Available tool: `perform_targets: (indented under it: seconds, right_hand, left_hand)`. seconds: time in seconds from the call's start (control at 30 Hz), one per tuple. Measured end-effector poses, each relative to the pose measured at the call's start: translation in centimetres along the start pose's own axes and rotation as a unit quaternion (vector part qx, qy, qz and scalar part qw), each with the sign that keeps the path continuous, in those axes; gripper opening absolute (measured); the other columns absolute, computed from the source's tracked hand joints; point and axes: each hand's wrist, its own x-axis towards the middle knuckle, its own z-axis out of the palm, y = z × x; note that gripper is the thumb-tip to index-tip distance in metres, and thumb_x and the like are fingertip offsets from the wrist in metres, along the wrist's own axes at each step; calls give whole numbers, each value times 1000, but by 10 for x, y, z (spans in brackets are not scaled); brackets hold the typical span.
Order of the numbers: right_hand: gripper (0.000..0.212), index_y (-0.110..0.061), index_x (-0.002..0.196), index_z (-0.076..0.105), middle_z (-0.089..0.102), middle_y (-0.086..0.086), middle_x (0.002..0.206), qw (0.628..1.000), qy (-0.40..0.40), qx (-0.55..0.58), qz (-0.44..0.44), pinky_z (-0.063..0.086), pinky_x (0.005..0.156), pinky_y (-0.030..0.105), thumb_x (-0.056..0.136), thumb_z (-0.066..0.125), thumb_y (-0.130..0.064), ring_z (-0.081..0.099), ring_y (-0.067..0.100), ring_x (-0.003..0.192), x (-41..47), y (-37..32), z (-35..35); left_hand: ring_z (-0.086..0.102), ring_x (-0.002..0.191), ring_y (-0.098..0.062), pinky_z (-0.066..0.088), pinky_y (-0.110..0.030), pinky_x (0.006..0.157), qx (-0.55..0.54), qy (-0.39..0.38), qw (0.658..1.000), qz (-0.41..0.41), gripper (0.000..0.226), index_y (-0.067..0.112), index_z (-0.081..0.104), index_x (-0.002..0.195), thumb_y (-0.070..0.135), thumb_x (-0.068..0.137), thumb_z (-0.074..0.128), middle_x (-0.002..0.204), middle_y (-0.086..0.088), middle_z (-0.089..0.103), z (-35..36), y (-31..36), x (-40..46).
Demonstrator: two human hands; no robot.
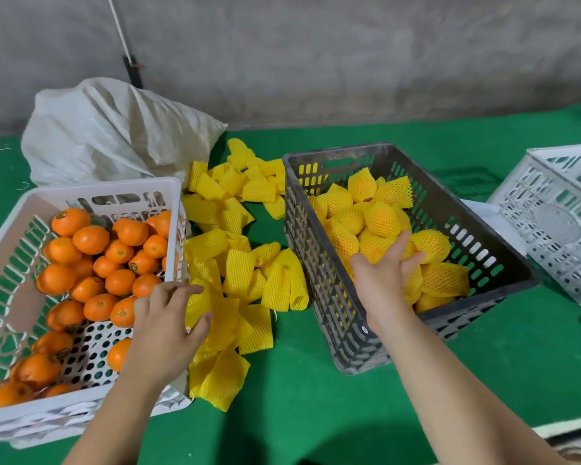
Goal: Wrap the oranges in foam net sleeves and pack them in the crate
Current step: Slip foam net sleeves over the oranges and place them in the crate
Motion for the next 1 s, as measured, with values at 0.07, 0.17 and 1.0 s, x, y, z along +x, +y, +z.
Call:
perform_targets:
  seconds: [0.07, 0.17, 1.0]
  right_hand:
    - [90, -47, 159, -3, -29, -14, 164, 986, -49, -101, -120, 14, 125, 54, 96, 60, -34, -11, 28, 156, -7, 5, 7]
    - [82, -40, 161, 4, -24, -10, 167, 899, -101, -320, -281, 13, 124, 52, 95, 53, -46, -12, 22, 155, -17, 10, 15]
    - [33, -34, 136, 59, 40, -18, 144, 967, -168, -11, -194, 37, 101, 11, 104, 52, -32, 38, -12, 134, -124, 56, 185]
  left_hand:
    - [39, 120, -31, 32, -40, 103, -23, 4, 1000, -12, 43, 29, 62, 136, 38, 95, 73, 132, 0, 45, 0, -2, 1]
    - [41, 117, -28, 29, -36, 99, -17, 17, 1000, -7, 40, 27, 64, 133, 36, 96, 74, 129, 1, 47, 0, -2, 1]
    - [61, 111, -8, 48, -24, 83, -140, 13, 977, -163, 45, 24, 34, 151, 33, 109, 48, 136, -1, 50, -58, -100, 0]
